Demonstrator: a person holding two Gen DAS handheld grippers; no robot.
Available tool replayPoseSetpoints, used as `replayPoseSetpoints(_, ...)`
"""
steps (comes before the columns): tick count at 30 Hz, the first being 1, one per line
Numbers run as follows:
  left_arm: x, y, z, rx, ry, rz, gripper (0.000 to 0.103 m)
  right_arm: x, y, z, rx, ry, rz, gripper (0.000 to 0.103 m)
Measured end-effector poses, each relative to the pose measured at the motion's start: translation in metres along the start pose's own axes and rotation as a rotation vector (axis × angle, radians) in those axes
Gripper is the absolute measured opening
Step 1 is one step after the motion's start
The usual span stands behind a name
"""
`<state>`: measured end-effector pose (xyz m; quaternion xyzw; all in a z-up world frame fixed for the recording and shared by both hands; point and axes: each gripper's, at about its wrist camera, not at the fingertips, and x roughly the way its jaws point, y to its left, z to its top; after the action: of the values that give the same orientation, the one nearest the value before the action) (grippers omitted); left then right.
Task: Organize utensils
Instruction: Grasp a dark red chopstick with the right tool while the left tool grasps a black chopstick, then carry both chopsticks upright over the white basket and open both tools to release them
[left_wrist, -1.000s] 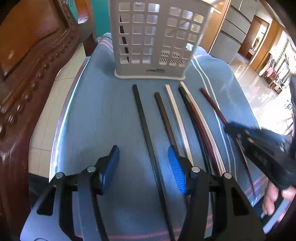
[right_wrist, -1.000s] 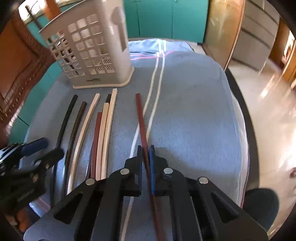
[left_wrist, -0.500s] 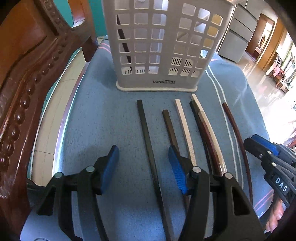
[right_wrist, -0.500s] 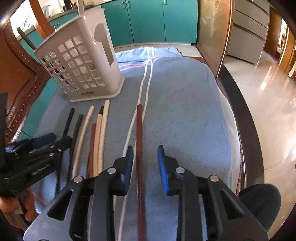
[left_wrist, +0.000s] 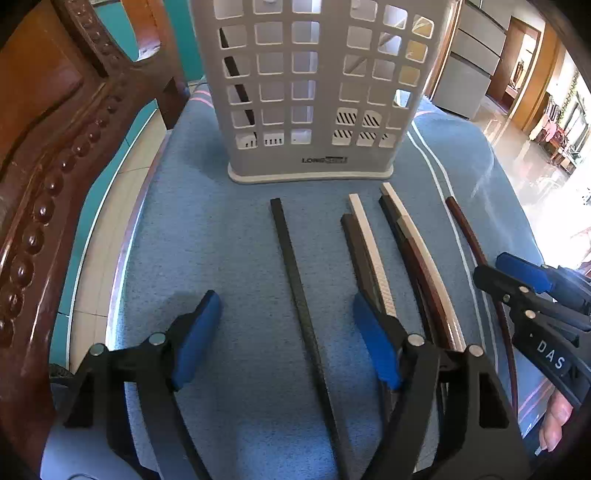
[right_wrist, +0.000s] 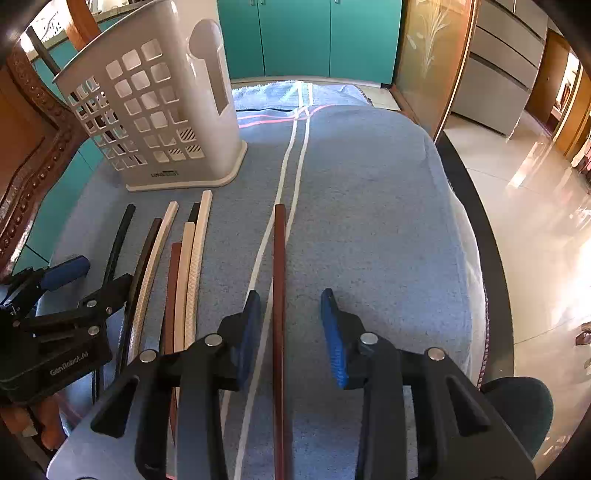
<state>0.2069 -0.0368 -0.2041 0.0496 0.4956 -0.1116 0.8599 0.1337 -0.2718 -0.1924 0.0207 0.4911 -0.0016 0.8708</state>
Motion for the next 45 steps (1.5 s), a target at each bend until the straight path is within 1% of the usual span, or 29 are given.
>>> replayPoseSetpoints(2,0.001,-0.001,-0.001,0.008,0.004,-0.006,0.081,0.001,0.003,0.001,-0.008,0.000,-0.009,0.034)
replayPoseSetpoints(5,0.006,-0.006,0.002,0.022,0.014,-0.010,0.085,0.001,0.005,0.002,-0.015,0.000,-0.013,0.035)
replayPoseSetpoints(9,0.010,-0.008,0.010,0.024,0.034,-0.008,0.085,0.006,0.007,0.009,-0.025,0.002,-0.023,0.035)
replayPoseSetpoints(12,0.013,-0.009,0.017,0.019,0.049,-0.004,0.084,0.010,0.011,0.013,-0.049,-0.003,-0.028,0.041)
replayPoseSetpoints(13,0.014,-0.009,0.019,0.015,0.052,-0.002,0.083,0.011,0.012,0.014,-0.053,-0.005,-0.029,0.043)
replayPoseSetpoints(15,0.013,-0.006,0.023,0.007,0.053,0.004,0.078,0.012,0.016,0.015,-0.069,-0.011,-0.038,0.044)
replayPoseSetpoints(17,0.012,-0.005,0.025,0.004,0.048,0.008,0.066,0.013,0.016,0.015,-0.064,-0.013,-0.035,0.043)
replayPoseSetpoints(18,0.011,-0.005,0.026,0.002,0.046,0.008,0.062,0.013,0.015,0.015,-0.065,-0.015,-0.032,0.042)
replayPoseSetpoints(20,0.010,-0.004,0.027,0.001,0.042,0.010,0.048,0.012,0.015,0.015,-0.066,-0.019,-0.032,0.025)
replayPoseSetpoints(21,0.009,-0.004,0.028,0.001,0.040,0.011,0.045,0.012,0.013,0.015,-0.057,-0.017,-0.021,0.021)
replayPoseSetpoints(22,0.008,-0.004,0.028,0.001,0.039,0.012,0.036,0.011,0.011,0.014,-0.051,-0.015,-0.013,0.013)
replayPoseSetpoints(23,0.008,-0.004,0.028,0.001,0.039,0.012,0.026,0.012,0.011,0.016,-0.048,-0.012,-0.005,0.007)
replayPoseSetpoints(24,0.007,-0.005,0.028,0.004,0.040,0.011,0.019,0.012,0.010,0.016,-0.047,-0.009,0.008,0.007)
replayPoseSetpoints(25,0.007,-0.006,0.029,0.002,0.042,0.009,0.010,0.012,0.008,0.016,-0.041,-0.008,0.016,0.006)
replayPoseSetpoints(28,0.000,-0.001,0.032,-0.025,0.043,-0.011,0.007,0.007,0.005,0.016,-0.024,-0.028,0.028,0.006)
replayPoseSetpoints(30,-0.015,0.005,0.033,-0.028,0.019,-0.010,0.007,-0.006,0.002,0.017,-0.025,-0.072,0.030,0.006)
replayPoseSetpoints(34,-0.052,0.007,0.039,-0.026,-0.055,-0.020,0.007,-0.037,-0.004,0.021,-0.026,-0.158,0.038,0.006)
replayPoseSetpoints(40,-0.115,0.010,0.040,-0.027,-0.178,-0.049,0.007,-0.083,-0.011,0.023,-0.019,-0.265,0.089,0.006)
replayPoseSetpoints(45,-0.157,0.015,0.046,-0.040,-0.258,-0.068,0.007,-0.122,-0.015,0.024,-0.032,-0.361,0.127,0.006)
